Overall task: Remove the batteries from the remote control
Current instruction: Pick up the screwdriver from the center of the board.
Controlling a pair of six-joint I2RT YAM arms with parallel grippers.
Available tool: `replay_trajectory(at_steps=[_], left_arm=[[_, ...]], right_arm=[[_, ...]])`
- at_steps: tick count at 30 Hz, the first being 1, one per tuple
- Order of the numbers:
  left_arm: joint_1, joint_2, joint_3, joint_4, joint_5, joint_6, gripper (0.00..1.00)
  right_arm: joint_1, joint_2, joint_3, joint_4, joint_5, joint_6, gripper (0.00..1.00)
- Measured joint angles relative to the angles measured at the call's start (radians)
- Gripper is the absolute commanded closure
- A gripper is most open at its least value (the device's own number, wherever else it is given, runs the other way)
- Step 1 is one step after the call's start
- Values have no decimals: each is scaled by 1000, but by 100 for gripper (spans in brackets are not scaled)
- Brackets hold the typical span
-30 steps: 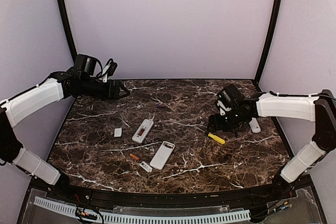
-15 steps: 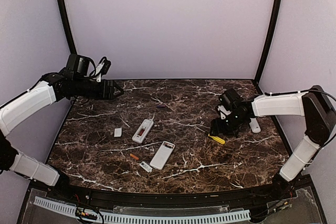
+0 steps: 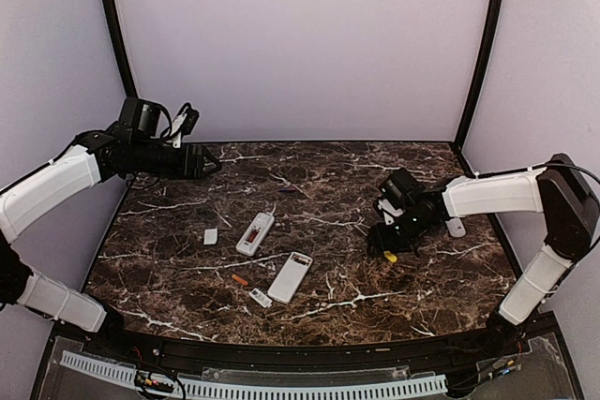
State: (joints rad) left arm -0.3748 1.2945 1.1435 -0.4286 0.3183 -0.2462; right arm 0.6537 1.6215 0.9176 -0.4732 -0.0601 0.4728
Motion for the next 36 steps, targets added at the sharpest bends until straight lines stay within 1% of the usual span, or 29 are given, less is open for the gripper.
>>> replay_trajectory(at_steps=[5,13,16,22,25,30,36], left_arm=[[0,5,0,0,8,0,31],[0,16,0,0,16,0,31],[0,16,-1,0,18,0,30],[0,22,-2,0,23,0,30],[0,26,-2,0,26,0,31],[0,29,-6,1,36,-1,30],[0,29,-25,21,89,-2,30]], right_arm=[[32,2,0,-1,14,6,43],[34,28,0,-3,38,19,53],[34,32,0,-2,39,21,62],[34,44,1,5,39,19,69],[34,48,2,10,43,16,84],[34,50,2,21,60,26,99],[35,17,0,16,65,18,100]])
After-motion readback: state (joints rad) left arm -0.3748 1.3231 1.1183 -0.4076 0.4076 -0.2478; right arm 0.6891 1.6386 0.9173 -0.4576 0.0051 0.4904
